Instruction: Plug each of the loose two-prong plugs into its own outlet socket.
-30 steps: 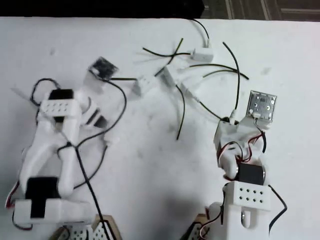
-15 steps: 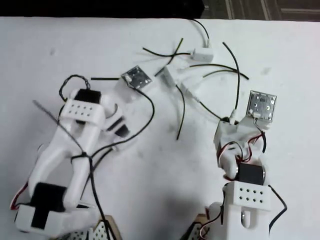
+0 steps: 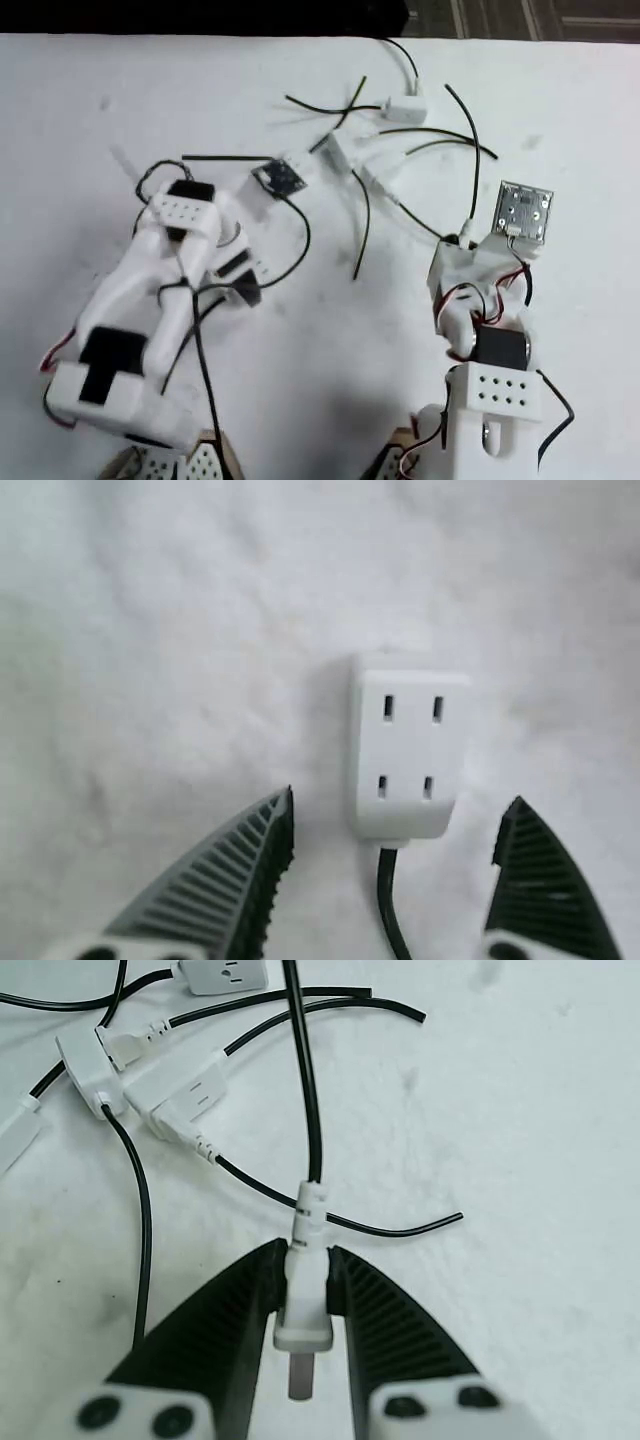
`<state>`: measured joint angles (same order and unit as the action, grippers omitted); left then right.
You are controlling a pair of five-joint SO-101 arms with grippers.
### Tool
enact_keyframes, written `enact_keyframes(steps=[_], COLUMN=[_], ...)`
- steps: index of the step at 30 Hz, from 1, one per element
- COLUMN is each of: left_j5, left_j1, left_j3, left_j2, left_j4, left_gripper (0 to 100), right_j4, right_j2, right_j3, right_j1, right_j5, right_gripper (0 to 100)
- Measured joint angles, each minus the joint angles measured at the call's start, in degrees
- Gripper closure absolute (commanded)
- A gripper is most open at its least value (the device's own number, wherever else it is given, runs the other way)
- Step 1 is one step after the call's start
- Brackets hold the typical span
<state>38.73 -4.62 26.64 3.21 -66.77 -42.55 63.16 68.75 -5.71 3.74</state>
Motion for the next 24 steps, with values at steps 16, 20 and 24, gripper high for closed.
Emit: enact_keyframes(steps=[16,20,24], left_j5=[-13.71,-17.23,-18.02], left_j1=[-6.42,-6.24,-5.27], left_j3=[-2.55,-4.04,-5.89], left_j2=[6.07,6.15,4.22], left_j4=[2.02,1.05,-3.60], left_gripper=[77,70,71], right_j4=[0.00,0.00,0.00], right_j2=[0.00,0.00,0.00], right_j3=[0.00,0.00,0.00], right_j1=[0.00,0.00,1.32], right_j5=[0.00,0.00,0.00], right_gripper=[98.1,98.1,98.1])
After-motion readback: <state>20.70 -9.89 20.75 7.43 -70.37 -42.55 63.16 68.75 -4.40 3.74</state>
